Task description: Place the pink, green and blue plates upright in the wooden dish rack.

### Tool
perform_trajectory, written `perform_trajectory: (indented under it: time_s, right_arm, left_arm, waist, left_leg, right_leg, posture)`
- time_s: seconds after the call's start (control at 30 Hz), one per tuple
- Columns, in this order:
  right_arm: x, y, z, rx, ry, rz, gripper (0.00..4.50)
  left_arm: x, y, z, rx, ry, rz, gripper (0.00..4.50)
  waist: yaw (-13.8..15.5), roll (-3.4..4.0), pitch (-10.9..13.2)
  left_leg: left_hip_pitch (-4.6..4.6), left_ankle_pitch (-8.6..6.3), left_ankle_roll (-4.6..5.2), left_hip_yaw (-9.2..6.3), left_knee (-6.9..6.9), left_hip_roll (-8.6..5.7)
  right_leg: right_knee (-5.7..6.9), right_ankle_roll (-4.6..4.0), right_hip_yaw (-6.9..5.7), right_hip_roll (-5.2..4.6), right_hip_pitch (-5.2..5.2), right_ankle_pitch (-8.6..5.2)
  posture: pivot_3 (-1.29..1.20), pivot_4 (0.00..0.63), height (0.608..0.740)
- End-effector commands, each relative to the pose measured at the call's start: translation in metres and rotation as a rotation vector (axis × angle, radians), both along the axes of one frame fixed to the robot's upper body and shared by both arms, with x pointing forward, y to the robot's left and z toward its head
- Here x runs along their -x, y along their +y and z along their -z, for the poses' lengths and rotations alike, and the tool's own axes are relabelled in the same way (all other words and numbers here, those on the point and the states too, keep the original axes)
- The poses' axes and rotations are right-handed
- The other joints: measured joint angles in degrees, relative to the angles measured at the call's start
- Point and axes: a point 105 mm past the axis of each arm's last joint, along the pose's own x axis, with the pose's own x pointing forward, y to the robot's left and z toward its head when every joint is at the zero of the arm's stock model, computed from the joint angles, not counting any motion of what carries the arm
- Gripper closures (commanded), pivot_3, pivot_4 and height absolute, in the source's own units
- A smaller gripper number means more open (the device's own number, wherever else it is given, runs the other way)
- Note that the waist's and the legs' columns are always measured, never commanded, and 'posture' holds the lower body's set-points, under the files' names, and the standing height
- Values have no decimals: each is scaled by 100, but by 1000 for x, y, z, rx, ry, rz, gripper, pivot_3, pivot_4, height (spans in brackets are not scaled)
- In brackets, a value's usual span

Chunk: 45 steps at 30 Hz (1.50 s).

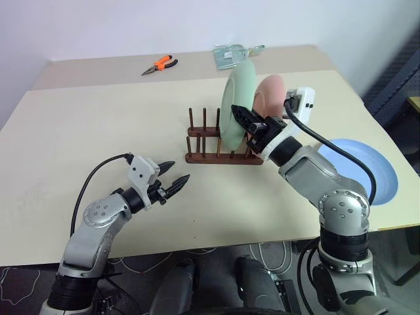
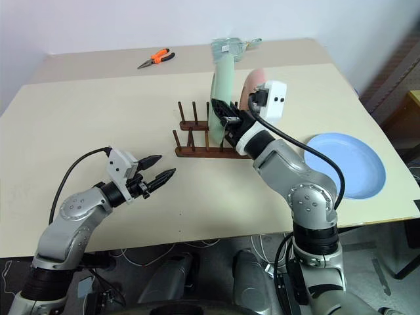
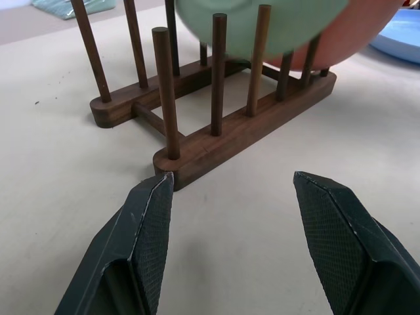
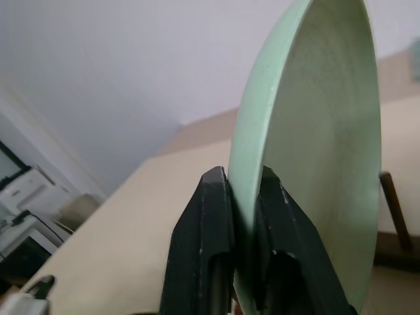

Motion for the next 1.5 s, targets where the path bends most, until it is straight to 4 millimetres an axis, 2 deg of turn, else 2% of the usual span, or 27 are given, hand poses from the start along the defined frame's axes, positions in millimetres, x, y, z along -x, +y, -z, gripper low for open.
perform_trajectory:
  time_s: [0.03, 0.13, 0.27, 0.37, 0.47, 0.53, 0.6, 0.67, 0.83, 0.9, 0.97, 1.07, 1.13, 1.23, 1.3, 1.33, 1.43, 1.5]
  right_arm:
    - [4, 4, -20, 55, -116, -17, 2403]
    - [5, 1, -31, 124, -203, -3, 854]
    - [14, -9, -55, 276, -383, -13, 854]
    - [22, -29, -69, 393, -491, 11, 854]
    - [22, -64, -76, 453, -498, 79, 854]
    - [20, -101, -68, 545, -454, 169, 854]
    - [23, -150, -49, 688, -350, 278, 854]
    - [36, -182, -18, 806, -219, 302, 854]
    - [59, -199, 75, 1073, 64, 244, 854]
    - [60, -209, 100, 1129, 138, 291, 854]
    - [58, -218, 113, 1149, 183, 348, 854]
    - [56, -231, 126, 1184, 233, 410, 1745]
    - [56, -231, 127, 1165, 241, 414, 2664]
    - [53, -229, 121, 1155, 214, 426, 4286]
    - [47, -228, 106, 1170, 143, 455, 4430]
    - [42, -227, 92, 1177, 80, 482, 4430]
    - [27, -224, 38, 1118, -111, 608, 4430]
    - [22, -213, -12, 999, -287, 680, 4430]
  left_arm:
    - [3, -4, -8, -4, -32, 10, 1509]
    - [4, -4, -8, -3, -31, 11, 1509]
    - [3, -6, -9, -2, -28, 17, 1509]
    - [3, -9, -9, 0, -27, 28, 1509]
    - [2, -15, -10, 11, -23, 50, 1509]
    - [4, -25, -10, 21, -19, 92, 1509]
    - [8, -41, -11, 35, -13, 158, 1509]
    - [10, -55, -12, 52, -5, 212, 1509]
    - [13, -75, -10, 54, 8, 304, 1509]
    - [13, -79, -11, 53, 5, 324, 1509]
    - [13, -81, -12, 55, 2, 336, 1509]
    - [13, -81, -13, 50, 0, 343, 1509]
    - [13, -80, -12, 47, 0, 343, 1509]
    - [13, -79, -11, 43, 2, 338, 1509]
    - [13, -77, -10, 39, 2, 331, 1509]
    - [13, -75, -10, 36, 1, 323, 1509]
    - [11, -70, -9, 29, -6, 294, 1509]
    - [5, -62, -9, 24, -18, 247, 1509]
  waist:
    - [0, 1, 0]
    - [2, 1, 0]
    - [13, 0, 1]
    - [22, -2, 2]
    - [42, -5, 3]
    - [97, -7, 3]
    - [163, -9, 2]
    - [243, -11, 2]
    - [209, 0, -3]
    - [132, 0, -3]
    - [100, 0, -2]
    - [113, -1, -1]
    - [138, -6, 1]
    - [154, -6, 1]
    - [153, -6, 1]
    - [148, -6, 1]
    - [111, 0, 3]
    - [93, 0, 5]
  left_leg:
    - [0, 0, 0, 0, 0, 0]
    - [0, 0, 0, 0, 1, 0]
    - [-1, 0, 0, 1, 1, -1]
    - [-3, 0, 0, 0, 1, -1]
    - [-4, -1, 1, 0, 3, -2]
    - [-6, -1, 2, -1, 4, -2]
    - [-6, -3, 5, 3, 5, -2]
    - [-10, -7, 12, 5, 8, -7]
    - [-2, -14, 22, 33, 10, 0]
    - [2, -14, 22, 43, 14, 4]
    - [9, -14, 22, 63, 15, 11]
    - [9, -15, 24, 75, 16, 11]
    - [9, -16, 26, 75, 16, 10]
    - [7, -16, 26, 73, 16, 9]
    - [7, -17, 27, 74, 17, 8]
    - [6, -17, 27, 74, 19, 8]
    - [8, -17, 27, 76, 17, 9]
    - [10, -17, 26, 76, 17, 11]
  right_leg:
    - [0, 0, 0, 0, 0, 0]
    - [0, 1, -1, 0, 0, 0]
    - [-4, 1, -2, -1, 2, 0]
    - [-8, 1, -5, -2, 4, -1]
    - [-14, 1, -7, -4, 9, -1]
    - [-18, 0, -9, -4, 11, -2]
    - [-23, 1, -9, -5, 14, -3]
    - [-30, 5, -14, -11, 22, -5]
    - [-22, 5, 1, -13, 16, -6]
    - [-20, 3, 1, -18, 17, -7]
    - [-19, 3, -4, -32, 18, -6]
    - [-20, -1, -5, -37, 18, -3]
    - [-21, -1, -4, -38, 17, -2]
    - [-21, 0, -5, -37, 16, -3]
    - [-22, 1, -4, -38, 16, -3]
    - [-22, 1, -4, -38, 16, -3]
    - [-20, 1, -4, -37, 14, -2]
    - [-18, 2, -3, -36, 14, -1]
  posture:
    - [0, 150, 732]
    - [0, 150, 732]
    - [0, 150, 732]
    - [0, 150, 732]
    - [0, 150, 732]
    - [0, 150, 732]
    - [0, 150, 732]
    - [0, 150, 732]
    - [0, 150, 732]
    - [0, 150, 732]
    - [0, 150, 732]
    - [0, 150, 732]
    - [0, 150, 732]
    - [0, 150, 732]
    - [0, 150, 732]
    - [0, 150, 732]
    - [0, 150, 732]
    - [0, 150, 732]
